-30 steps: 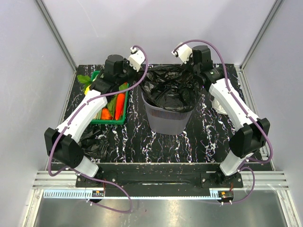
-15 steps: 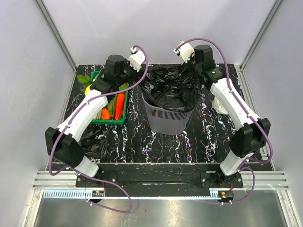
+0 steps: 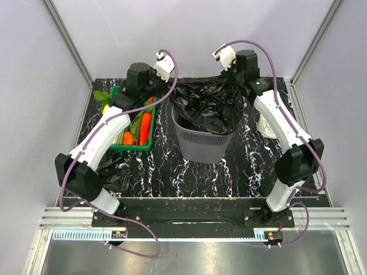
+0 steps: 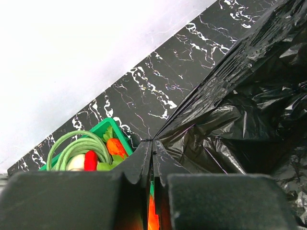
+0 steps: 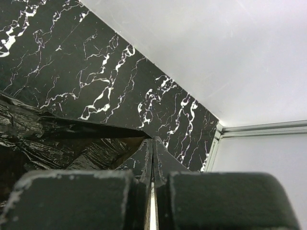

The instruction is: Put the trash bags into the trash bin

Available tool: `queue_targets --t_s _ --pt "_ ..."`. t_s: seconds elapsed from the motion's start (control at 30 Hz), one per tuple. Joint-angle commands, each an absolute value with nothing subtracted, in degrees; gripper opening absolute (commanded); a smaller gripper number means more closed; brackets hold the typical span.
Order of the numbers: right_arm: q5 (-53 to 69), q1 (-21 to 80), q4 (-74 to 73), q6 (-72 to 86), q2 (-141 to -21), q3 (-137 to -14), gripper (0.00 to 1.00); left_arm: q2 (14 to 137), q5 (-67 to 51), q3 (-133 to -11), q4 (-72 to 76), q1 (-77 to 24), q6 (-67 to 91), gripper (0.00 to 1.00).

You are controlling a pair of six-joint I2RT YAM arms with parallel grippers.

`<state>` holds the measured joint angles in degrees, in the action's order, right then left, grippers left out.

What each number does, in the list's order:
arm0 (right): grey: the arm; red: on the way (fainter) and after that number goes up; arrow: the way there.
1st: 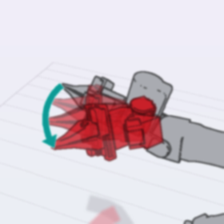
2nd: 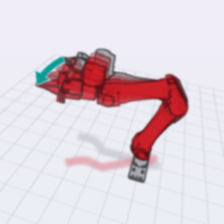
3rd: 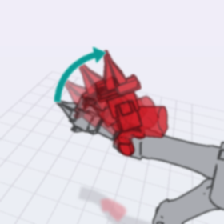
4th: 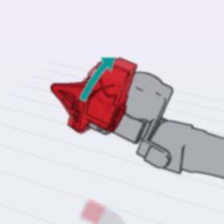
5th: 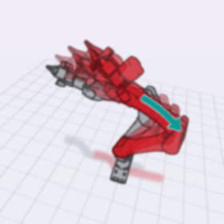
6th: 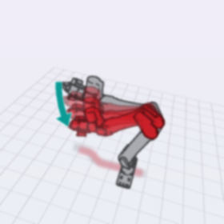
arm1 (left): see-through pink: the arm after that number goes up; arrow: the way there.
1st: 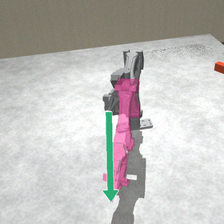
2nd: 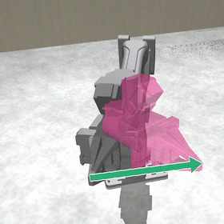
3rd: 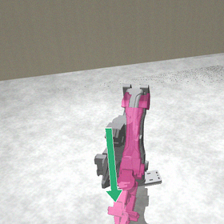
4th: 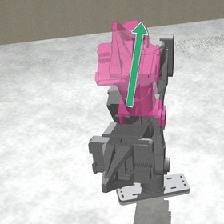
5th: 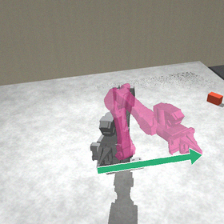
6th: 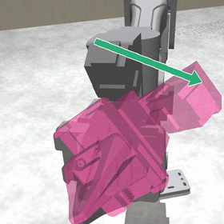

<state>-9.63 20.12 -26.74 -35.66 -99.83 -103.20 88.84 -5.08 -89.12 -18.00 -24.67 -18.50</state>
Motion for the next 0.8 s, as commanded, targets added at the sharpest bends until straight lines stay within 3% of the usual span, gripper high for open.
queue_targets --t_s 0.0,0.77 --pt "-10.64 19.6 -24.7 -33.75 -100.72 -106.35 0.03 89.12 -1.94 -91.15 -14.24 -24.61 -16.79 0.04" --pt "-7.03 19.42 -28.39 -34.19 -102.13 -104.59 0.1 91.49 -2.81 -90.7 -23.64 -24.7 -18.72 0.0"
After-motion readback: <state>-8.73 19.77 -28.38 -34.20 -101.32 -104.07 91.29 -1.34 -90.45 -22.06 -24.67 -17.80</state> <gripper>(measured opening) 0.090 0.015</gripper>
